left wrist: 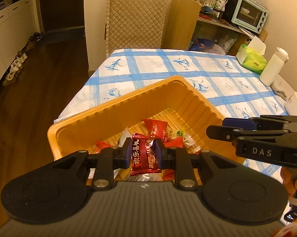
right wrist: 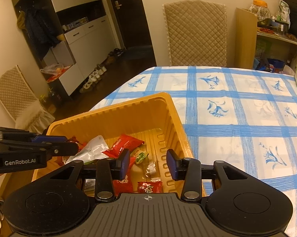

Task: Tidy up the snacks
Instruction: 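Lower both candies into the tray and open both tools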

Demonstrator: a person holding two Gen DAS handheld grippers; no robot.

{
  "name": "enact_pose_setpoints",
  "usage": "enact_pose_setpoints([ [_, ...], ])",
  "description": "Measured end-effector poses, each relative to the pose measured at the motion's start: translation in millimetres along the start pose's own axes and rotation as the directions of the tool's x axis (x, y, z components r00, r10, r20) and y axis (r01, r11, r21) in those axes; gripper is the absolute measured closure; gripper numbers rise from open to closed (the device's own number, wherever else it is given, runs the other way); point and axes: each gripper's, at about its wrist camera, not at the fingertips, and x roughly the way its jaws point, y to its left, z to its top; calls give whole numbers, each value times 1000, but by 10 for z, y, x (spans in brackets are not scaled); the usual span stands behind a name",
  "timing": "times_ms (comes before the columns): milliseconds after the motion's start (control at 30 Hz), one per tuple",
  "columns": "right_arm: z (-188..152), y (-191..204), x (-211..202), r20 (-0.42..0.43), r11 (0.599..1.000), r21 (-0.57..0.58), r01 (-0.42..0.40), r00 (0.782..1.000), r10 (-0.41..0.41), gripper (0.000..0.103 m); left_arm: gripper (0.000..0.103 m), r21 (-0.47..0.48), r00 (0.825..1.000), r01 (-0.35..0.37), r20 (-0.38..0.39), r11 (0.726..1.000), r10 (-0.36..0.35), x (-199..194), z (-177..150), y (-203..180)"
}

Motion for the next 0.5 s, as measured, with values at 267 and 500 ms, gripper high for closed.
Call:
enact_pose_setpoints([
  [267,18,6,-80,16,1000,-5,0,1000,0,57,81,-2,1000,-8,3,1000,8,37,45,-28],
  [500,5,35,-175,40,1000,-12,-3,999,3,40,69,-24,1000,-20,14,1000,20,-33,31,-18],
])
